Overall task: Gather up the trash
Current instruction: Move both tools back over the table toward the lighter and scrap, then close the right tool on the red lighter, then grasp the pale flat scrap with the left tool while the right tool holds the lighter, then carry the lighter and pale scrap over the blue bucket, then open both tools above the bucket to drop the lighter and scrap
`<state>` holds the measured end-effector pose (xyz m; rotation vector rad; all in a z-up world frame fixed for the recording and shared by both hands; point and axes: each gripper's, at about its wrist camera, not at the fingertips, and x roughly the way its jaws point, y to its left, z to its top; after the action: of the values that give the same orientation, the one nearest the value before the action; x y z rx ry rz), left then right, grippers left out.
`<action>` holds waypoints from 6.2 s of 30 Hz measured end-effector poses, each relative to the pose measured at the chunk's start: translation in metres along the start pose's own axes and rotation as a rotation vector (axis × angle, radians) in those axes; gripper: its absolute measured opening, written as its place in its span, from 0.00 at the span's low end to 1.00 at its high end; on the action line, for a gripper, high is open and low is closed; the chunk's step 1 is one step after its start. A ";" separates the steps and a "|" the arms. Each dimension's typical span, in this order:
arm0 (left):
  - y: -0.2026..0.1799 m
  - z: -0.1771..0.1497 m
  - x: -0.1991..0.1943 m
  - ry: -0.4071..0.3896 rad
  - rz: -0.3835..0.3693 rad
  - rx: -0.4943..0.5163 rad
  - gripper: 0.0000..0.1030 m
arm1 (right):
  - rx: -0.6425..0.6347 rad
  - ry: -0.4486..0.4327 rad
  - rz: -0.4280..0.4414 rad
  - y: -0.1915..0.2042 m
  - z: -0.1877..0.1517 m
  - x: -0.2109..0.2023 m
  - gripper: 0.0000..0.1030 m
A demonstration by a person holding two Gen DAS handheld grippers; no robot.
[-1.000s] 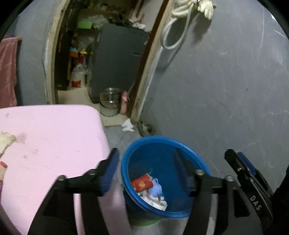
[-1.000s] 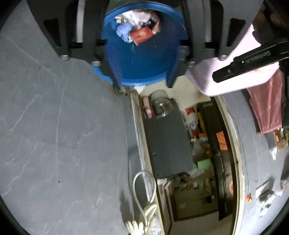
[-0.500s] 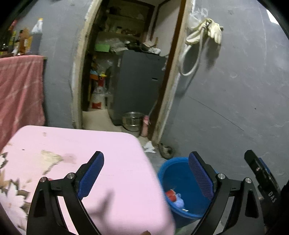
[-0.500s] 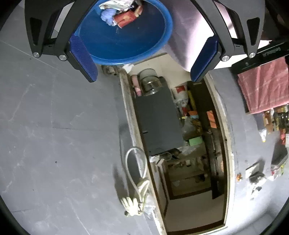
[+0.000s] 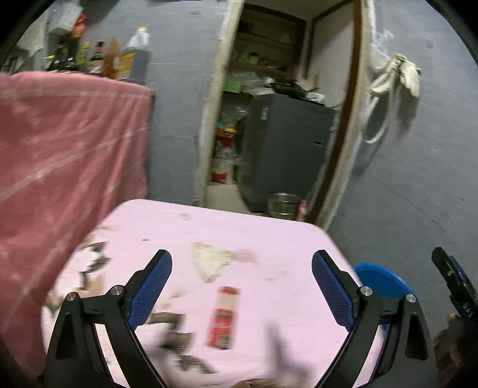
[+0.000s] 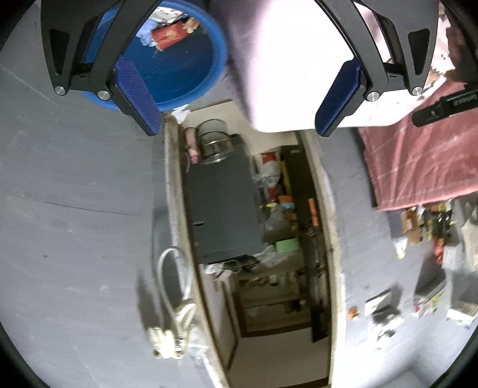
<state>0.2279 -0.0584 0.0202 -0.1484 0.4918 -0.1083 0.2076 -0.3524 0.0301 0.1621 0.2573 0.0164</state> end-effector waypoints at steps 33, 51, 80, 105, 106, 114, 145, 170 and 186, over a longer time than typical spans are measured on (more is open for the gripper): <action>0.146 -0.016 0.024 0.163 0.237 -0.049 0.89 | -0.173 0.543 0.215 0.189 -0.073 0.072 0.83; 0.153 -0.010 0.039 0.229 0.186 -0.088 0.89 | -0.245 0.637 0.187 0.183 -0.076 0.111 0.21; 0.047 0.004 0.147 0.453 -0.060 0.203 0.88 | -0.155 0.606 0.262 0.101 -0.057 0.139 0.21; 0.015 -0.008 0.156 0.465 -0.057 0.364 0.45 | -0.135 0.603 0.295 0.093 -0.055 0.136 0.21; 0.015 -0.009 0.155 0.457 -0.052 0.372 0.45 | -0.134 0.600 0.297 0.093 -0.055 0.135 0.21; 0.013 -0.015 0.128 0.387 -0.073 0.328 0.45 | -0.165 0.538 0.289 0.096 -0.055 0.123 0.20; -0.132 0.002 0.041 -0.064 -0.302 0.152 0.45 | -0.180 -0.037 -0.063 -0.018 0.004 -0.008 0.20; -0.256 -0.047 0.113 0.209 -0.366 0.284 0.45 | 0.046 0.106 -0.168 -0.138 -0.027 -0.005 0.21; -0.252 -0.054 0.116 0.277 -0.402 0.221 0.55 | 0.104 0.101 -0.190 -0.148 -0.018 -0.012 0.48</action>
<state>0.2865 -0.3287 -0.0377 -0.0133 0.7172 -0.5801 0.1908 -0.4957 -0.0079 0.2400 0.3740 -0.1785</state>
